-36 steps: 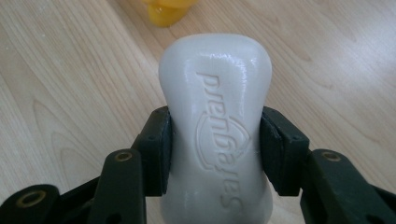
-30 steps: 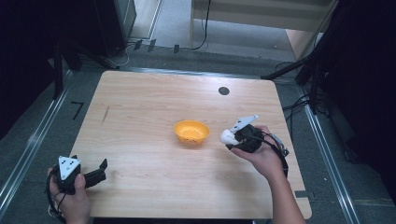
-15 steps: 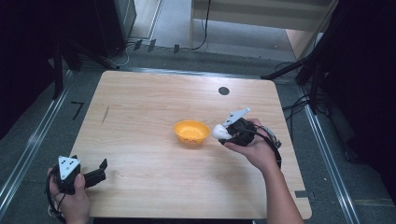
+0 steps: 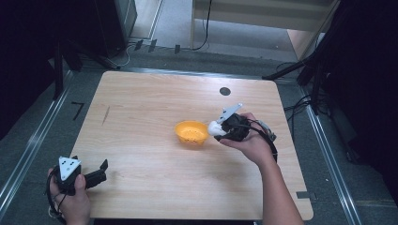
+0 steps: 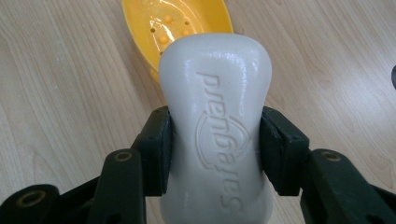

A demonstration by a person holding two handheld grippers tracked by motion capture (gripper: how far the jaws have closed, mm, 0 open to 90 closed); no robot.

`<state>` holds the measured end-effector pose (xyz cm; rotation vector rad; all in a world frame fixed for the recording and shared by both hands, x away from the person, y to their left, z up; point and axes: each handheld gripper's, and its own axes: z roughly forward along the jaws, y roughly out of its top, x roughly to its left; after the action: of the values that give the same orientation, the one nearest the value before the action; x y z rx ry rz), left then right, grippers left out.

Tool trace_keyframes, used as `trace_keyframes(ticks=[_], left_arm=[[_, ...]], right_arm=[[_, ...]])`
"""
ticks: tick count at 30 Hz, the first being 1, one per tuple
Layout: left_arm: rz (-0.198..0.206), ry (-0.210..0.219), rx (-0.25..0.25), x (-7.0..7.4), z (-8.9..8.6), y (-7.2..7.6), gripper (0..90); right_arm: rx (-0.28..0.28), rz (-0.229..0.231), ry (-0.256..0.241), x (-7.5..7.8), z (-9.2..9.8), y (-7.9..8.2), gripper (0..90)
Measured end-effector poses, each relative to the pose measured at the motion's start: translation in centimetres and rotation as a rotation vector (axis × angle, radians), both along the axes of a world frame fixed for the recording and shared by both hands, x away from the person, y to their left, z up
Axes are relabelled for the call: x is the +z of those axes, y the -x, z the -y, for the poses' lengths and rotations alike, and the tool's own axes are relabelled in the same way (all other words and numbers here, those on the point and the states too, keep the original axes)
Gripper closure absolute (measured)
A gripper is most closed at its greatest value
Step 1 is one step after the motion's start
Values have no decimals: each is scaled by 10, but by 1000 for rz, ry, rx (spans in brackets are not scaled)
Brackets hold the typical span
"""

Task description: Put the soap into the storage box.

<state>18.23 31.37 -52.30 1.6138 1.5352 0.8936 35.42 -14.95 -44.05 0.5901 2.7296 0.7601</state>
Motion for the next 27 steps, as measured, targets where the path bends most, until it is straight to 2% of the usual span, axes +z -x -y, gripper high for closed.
trace_keyframes(ticks=[9, 20, 27], left_arm=[[0, 1, 1, 0, 0, 0, 0], [-1, 4, -1, 0, -1, 0, 0], [1, 7, 1, 0, 0, 0, 0]], right_arm=[[29, 12, 8, 3, -6, -1, 513], [74, 24, 29, 10, -24, -10, 513], [136, 30, 58, 13, -41, -16, 513]])
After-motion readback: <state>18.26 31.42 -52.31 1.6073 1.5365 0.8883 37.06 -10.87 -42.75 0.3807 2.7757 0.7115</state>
